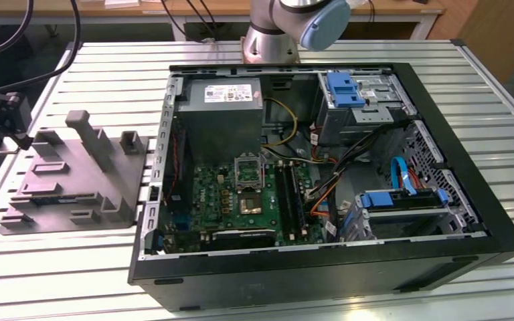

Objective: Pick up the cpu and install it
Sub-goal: 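Pick up the cpu and move it towards the insertion slot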

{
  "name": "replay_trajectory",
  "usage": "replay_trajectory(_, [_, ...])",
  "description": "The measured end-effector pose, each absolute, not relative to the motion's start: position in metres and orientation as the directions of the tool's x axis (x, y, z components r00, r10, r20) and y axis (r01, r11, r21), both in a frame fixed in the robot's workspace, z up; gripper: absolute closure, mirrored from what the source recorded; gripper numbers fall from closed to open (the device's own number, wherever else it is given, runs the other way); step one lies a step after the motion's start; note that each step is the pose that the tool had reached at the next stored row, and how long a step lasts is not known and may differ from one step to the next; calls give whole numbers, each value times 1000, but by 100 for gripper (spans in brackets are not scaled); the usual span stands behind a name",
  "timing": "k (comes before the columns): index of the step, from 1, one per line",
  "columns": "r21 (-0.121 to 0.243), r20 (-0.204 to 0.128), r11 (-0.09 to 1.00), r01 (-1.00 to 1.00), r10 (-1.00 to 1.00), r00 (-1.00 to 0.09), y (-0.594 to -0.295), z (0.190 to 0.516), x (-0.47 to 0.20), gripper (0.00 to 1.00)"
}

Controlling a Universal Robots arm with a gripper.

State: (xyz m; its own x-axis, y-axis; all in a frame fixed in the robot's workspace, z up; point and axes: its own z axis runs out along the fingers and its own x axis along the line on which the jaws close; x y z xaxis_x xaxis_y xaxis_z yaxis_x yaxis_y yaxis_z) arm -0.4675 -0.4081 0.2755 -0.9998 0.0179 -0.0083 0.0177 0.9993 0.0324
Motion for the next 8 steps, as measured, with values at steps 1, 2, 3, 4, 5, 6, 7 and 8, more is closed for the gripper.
replay_trajectory(1, [32, -8, 999, 18, 18, -1000, -408, 276, -467, 53])
replay_trajectory(2, [32, -8, 999, 18, 18, -1000, -408, 276, -467, 53])
replay_trajectory(3, [32, -8, 999, 18, 18, -1000, -408, 276, -467, 53])
replay_trajectory(4, [32, -8, 999, 18, 18, -1000, -408, 276, -467, 53])
replay_trajectory(5, [32, -8, 999, 18, 18, -1000, -408, 276, -467, 53])
replay_trajectory(6, [32, -8, 999, 18, 18, -1000, -408, 276, -467, 53])
replay_trajectory(7, [32, -8, 999, 18, 18, -1000, -408, 276, -467, 53])
replay_trajectory(8, [32, -8, 999, 18, 18, -1000, -408, 277, -467, 53])
